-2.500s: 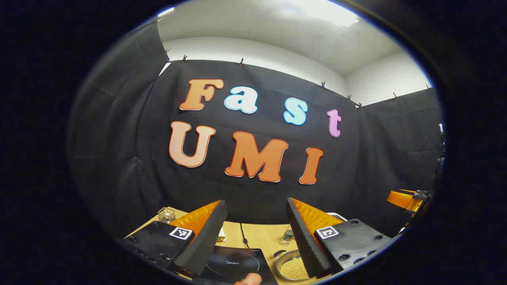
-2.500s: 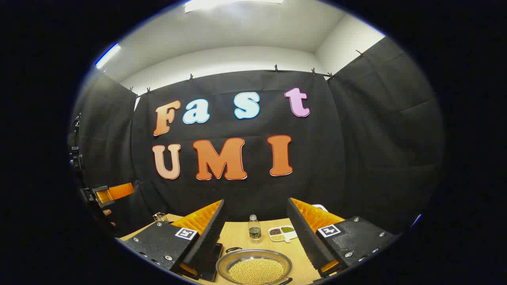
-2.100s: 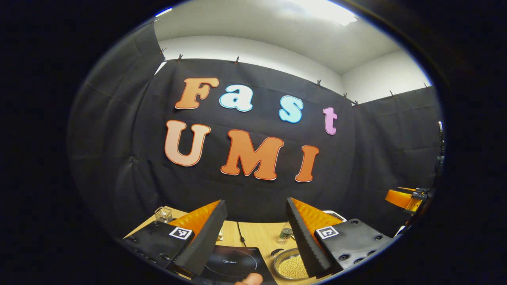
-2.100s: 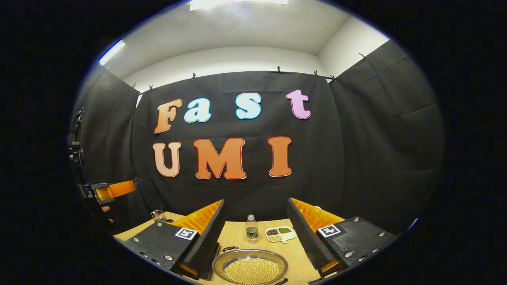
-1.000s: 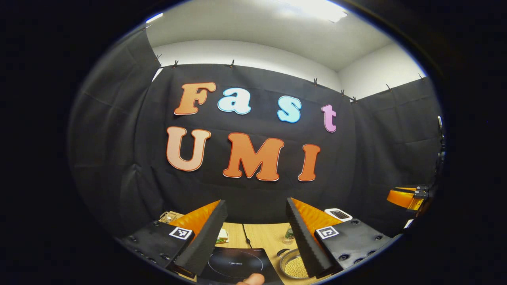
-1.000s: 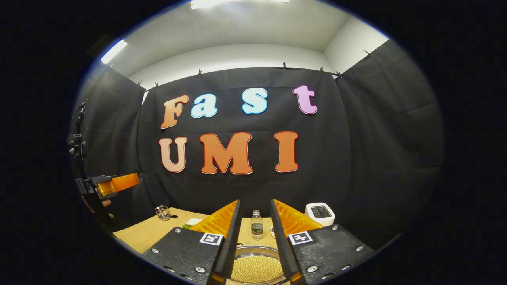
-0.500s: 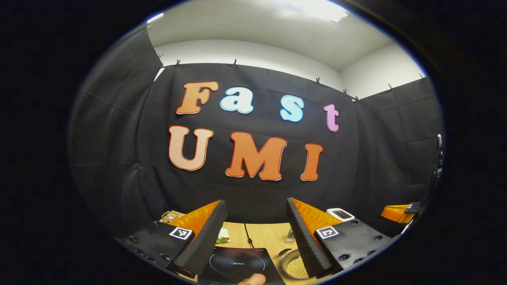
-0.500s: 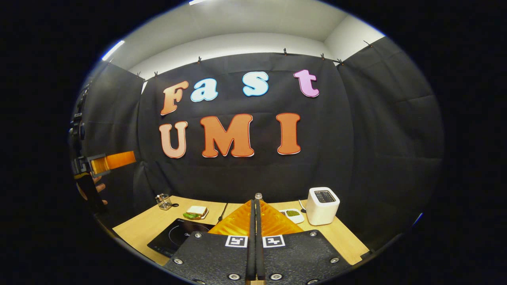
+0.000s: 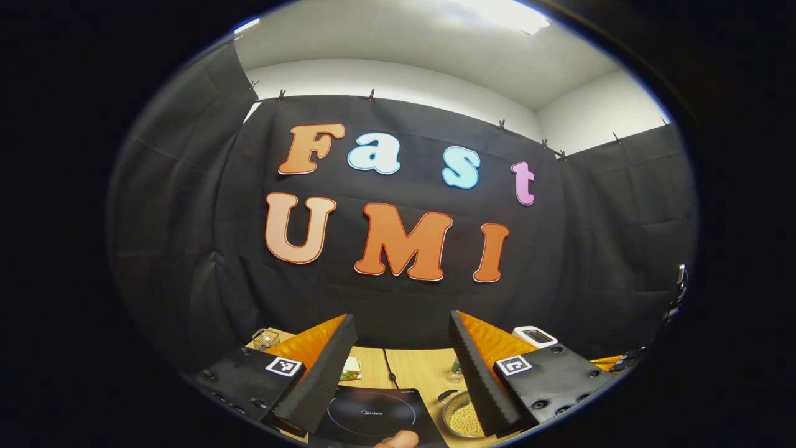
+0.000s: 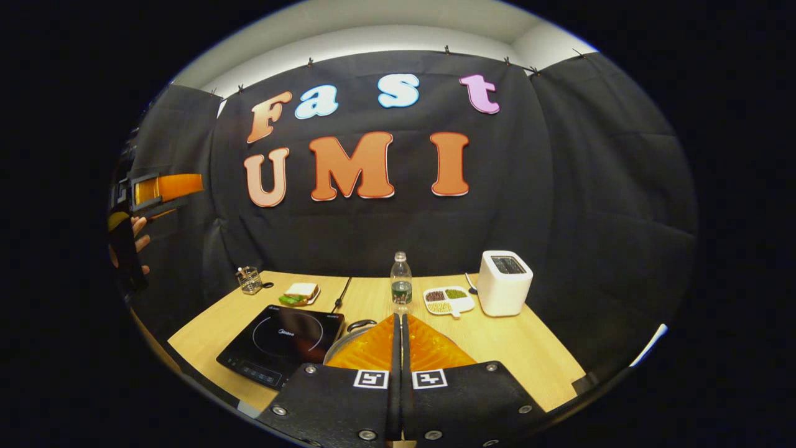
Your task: First push the handle of the pot to place it horizontally, then grasp the pot with both hands and set it on the induction cooktop.
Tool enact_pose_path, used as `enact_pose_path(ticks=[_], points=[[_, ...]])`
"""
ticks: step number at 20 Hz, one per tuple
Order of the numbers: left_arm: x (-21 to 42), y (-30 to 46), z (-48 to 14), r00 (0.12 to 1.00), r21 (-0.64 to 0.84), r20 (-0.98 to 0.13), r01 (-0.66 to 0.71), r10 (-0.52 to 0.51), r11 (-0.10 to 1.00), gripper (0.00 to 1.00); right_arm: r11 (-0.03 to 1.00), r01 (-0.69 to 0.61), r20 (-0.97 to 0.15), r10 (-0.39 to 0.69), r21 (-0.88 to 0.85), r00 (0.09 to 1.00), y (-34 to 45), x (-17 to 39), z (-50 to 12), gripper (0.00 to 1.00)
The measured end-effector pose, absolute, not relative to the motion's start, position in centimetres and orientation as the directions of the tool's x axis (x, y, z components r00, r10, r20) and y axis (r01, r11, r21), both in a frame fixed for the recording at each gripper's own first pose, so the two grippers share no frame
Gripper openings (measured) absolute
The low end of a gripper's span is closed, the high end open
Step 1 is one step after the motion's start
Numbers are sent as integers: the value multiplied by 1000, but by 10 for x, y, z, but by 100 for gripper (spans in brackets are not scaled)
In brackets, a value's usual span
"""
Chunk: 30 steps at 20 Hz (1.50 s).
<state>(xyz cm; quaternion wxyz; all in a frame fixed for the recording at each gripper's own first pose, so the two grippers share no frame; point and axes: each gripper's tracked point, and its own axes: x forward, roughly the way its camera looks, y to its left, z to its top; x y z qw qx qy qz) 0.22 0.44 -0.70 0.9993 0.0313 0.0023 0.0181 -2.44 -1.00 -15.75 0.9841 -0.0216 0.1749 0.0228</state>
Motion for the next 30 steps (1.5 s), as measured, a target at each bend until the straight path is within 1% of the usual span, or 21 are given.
enact_pose_path(ticks=[5,8,9,12,16,22,24,30], points=[[-3,7,-2,999,66,16,-44,43,997,98,999,-31,-469,16,-25,883,-25,-39,-216,0],[-8,7,1,999,74,33,-43,41,996,96,1000,-19,-536,22,12,844,-30,-49,-246,0],[-10,7,2,998,76,38,-43,40,996,99,1000,-12,-558,22,22,830,-32,-54,-256,0],[-14,8,5,998,90,52,-48,44,995,99,1000,5,-619,8,18,786,-40,-69,-284,0],[-19,5,7,997,86,67,-39,33,996,98,1000,15,-663,-11,1,748,-44,-84,-307,0],[-19,10,1,998,83,53,-42,38,996,99,1000,-11,-730,10,3,684,-31,-100,-338,0],[-19,13,-1,998,77,50,-43,39,996,98,1000,-18,-745,19,9,667,-29,-103,-344,0],[-15,22,-5,997,66,44,-65,62,996,99,999,-38,-779,29,6,626,-22,-104,-359,0]])
